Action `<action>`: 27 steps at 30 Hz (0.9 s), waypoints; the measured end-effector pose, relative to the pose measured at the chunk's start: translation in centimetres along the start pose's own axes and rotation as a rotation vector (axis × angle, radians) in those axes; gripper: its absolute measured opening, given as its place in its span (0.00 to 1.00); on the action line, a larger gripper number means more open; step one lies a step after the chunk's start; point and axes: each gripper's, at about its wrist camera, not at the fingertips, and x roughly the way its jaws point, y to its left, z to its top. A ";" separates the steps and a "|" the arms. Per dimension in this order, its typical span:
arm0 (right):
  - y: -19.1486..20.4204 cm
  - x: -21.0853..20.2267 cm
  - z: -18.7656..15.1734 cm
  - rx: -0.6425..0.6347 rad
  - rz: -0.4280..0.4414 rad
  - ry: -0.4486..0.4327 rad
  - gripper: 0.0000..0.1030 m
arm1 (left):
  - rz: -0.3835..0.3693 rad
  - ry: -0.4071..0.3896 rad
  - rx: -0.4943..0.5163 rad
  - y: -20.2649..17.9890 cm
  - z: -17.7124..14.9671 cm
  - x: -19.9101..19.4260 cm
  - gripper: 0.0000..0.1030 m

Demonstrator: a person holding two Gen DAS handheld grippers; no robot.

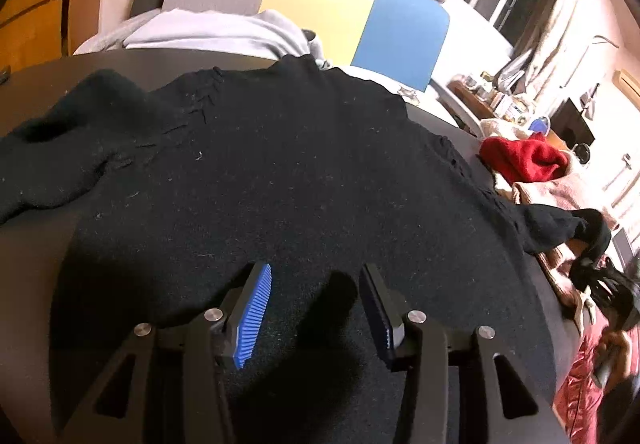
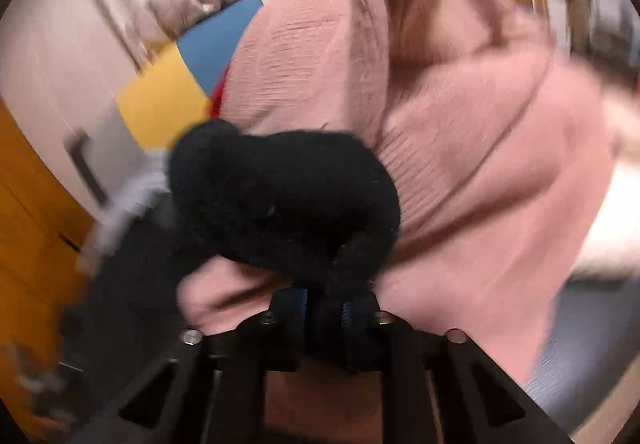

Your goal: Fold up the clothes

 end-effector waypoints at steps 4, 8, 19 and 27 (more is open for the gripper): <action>2.0 -0.6 -3.1 0.159 0.302 0.043 0.15 | -0.259 0.113 -0.065 -1.7 1.2 0.3 0.47; 3.5 0.3 -7.2 0.299 0.473 0.085 0.15 | -0.473 0.195 0.013 -6.5 1.2 1.4 0.47; 4.1 2.3 -10.6 0.351 0.524 0.187 0.15 | -0.823 0.499 0.084 -19.5 0.1 9.0 0.53; 3.4 2.2 -10.8 0.363 0.563 0.182 0.15 | -0.927 0.632 0.029 -22.9 -0.2 13.9 0.56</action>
